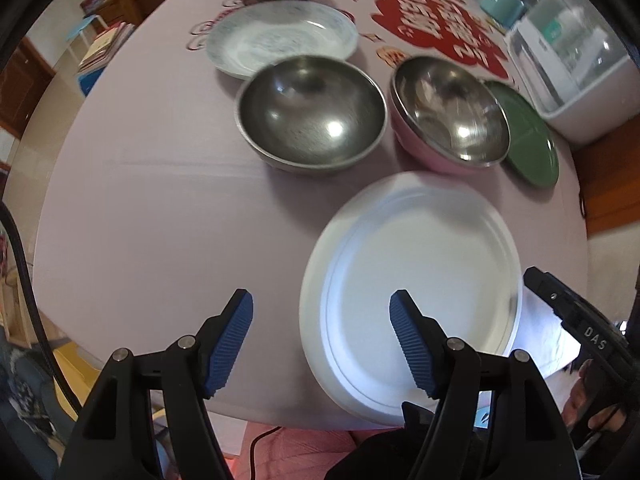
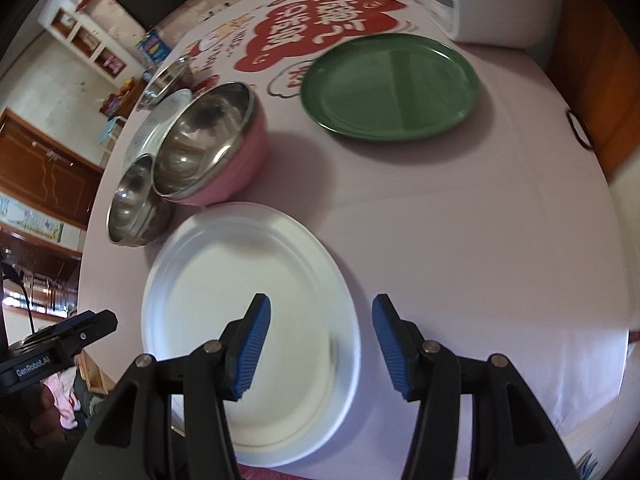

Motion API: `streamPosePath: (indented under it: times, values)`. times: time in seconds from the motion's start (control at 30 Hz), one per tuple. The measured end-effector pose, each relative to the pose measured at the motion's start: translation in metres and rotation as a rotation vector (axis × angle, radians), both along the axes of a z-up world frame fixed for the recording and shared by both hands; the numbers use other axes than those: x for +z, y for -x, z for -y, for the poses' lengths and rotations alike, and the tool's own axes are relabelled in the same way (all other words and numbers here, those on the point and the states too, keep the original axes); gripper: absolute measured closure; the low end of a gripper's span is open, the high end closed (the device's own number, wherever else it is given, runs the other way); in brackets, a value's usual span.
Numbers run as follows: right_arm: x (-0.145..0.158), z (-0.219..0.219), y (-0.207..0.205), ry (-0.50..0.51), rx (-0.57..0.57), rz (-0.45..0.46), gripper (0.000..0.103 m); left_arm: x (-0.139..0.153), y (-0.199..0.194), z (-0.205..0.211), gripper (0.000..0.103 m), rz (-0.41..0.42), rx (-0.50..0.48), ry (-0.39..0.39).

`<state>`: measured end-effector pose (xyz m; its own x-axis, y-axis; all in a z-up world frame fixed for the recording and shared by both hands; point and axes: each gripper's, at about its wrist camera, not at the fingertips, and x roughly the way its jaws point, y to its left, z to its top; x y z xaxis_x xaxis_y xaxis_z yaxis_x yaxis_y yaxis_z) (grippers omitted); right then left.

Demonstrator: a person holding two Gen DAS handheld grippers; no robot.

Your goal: Organize plates and bowls

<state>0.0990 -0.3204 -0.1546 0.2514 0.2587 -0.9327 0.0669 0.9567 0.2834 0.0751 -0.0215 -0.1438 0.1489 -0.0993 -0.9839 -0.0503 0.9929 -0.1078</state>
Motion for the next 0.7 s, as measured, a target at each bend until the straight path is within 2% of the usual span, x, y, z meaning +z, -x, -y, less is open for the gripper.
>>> streamPosePath:
  times: [0.23,0.33,0.7]
  values:
    - [0.008,-0.013,-0.008,-0.006,0.048,0.034,0.05,0.01,0.003,-0.011,0.032,0.044,0.029,0.011]
    - [0.012,-0.016,-0.006,-0.008,0.05,0.051,0.05,0.019,0.003,-0.021,0.029,0.063,0.034,0.017]
    - [0.027,-0.038,-0.001,-0.001,-0.061,0.099,0.049,0.034,-0.019,-0.062,0.025,0.103,-0.029,0.043]
